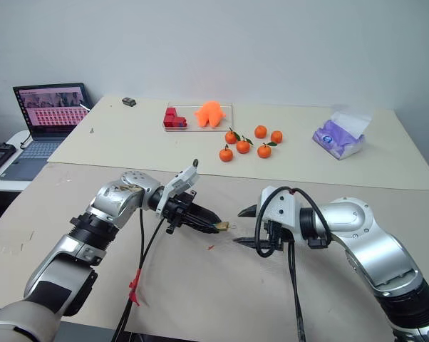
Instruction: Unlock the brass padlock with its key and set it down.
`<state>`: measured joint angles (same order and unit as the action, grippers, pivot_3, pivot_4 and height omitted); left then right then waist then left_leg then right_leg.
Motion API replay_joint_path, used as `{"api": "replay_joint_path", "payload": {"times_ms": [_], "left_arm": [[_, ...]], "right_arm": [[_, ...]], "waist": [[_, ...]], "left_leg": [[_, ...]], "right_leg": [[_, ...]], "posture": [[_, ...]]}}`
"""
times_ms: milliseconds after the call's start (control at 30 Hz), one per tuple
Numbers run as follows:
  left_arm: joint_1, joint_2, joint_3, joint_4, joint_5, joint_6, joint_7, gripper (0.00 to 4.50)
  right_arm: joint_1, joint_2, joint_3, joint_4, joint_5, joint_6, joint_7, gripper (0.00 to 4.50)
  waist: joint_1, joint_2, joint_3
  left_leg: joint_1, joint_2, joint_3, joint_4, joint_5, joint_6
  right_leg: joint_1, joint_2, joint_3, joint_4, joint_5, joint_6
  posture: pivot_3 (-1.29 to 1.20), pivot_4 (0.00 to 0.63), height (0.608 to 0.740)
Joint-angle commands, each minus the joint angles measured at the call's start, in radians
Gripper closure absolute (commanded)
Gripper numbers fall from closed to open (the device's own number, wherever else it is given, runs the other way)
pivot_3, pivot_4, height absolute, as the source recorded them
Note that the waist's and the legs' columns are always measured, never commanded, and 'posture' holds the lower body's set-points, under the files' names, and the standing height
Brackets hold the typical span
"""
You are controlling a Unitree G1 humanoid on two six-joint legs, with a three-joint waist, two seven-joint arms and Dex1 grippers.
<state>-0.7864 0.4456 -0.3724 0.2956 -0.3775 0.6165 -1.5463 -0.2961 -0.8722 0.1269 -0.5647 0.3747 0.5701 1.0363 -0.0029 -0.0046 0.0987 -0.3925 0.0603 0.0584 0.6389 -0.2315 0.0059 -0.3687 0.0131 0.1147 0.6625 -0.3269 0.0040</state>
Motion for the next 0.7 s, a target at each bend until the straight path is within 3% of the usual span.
{"api": "replay_joint_path", "payload": {"times_ms": [33,700], "left_arm": [[-0.020,-0.001,0.016,-0.025,-0.004,-0.002,-0.003,3.67],[-0.026,-0.028,0.016,-0.003,0.004,-0.018,0.007,3.67]], "right_arm": [[-0.022,-0.004,-0.023,-0.023,0.005,-0.013,-0.006,1.66],[-0.035,-0.002,-0.018,-0.018,0.008,-0.005,-0.017,1.66]], "waist": [[0.000,0.000,0.000],[-0.001,0.000,0.000]], "left_leg": [[0.000,0.000,0.000,0.000,0.000,0.000],[0.000,0.000,0.000,0.001,0.000,0.000]], "right_leg": [[0.000,0.000,0.000,0.000,0.000,0.000],[0.000,0.001,0.000,0.000,0.000,0.000]], "posture": [[0.00,0.150,0.673],[0.00,0.150,0.673]]}}
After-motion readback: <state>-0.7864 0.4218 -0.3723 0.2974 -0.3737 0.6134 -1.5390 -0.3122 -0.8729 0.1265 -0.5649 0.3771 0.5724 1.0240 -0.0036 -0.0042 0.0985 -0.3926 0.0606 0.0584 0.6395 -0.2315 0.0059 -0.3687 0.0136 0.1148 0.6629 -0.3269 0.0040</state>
